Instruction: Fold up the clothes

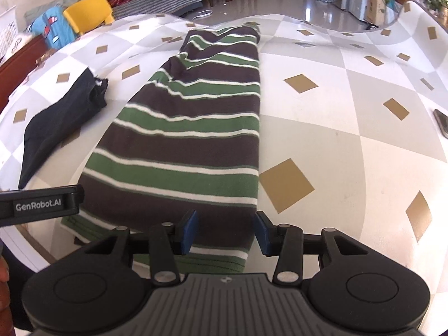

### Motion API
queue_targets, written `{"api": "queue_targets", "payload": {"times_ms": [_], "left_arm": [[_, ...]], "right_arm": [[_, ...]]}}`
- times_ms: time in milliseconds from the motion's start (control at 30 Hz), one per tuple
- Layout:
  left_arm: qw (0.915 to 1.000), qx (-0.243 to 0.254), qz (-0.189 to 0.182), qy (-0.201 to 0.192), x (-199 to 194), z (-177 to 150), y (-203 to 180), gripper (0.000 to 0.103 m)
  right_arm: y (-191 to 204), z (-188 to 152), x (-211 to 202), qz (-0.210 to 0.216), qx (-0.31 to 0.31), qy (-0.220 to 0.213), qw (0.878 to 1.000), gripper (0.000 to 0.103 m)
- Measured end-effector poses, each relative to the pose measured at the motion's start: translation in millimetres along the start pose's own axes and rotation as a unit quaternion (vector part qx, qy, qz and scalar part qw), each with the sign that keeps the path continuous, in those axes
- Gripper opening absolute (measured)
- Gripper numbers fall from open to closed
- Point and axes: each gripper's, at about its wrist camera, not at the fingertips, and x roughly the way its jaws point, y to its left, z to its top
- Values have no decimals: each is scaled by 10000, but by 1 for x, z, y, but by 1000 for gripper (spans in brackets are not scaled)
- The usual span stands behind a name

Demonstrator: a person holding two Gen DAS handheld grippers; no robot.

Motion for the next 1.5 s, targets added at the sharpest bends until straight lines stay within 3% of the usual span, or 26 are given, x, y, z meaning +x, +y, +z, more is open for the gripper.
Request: {"api": "queue_targets", "payload": {"times_ms": [133,567,767,1133,1500], "left_arm": [[9996,287,-17,-77,1,2,-17,103],[9972,556,-509,3,13,4,-51,103],[9960,700,-562,52,20,4,-65,103],[9947,104,-900,477,36,1,-50,103],[9940,266,-920,530,36,-3,-50,103]], "right_arm": [[-6,4,-2,-171,131,-127,9997,42],[-22,9,0,-345,525,-148,9979,42],[-26,10,5,-438,598,-65,9972,43],[-20,4,15,-611,252,86,9978,47],[-20,1,16,-688,211,96,9974,53]]}}
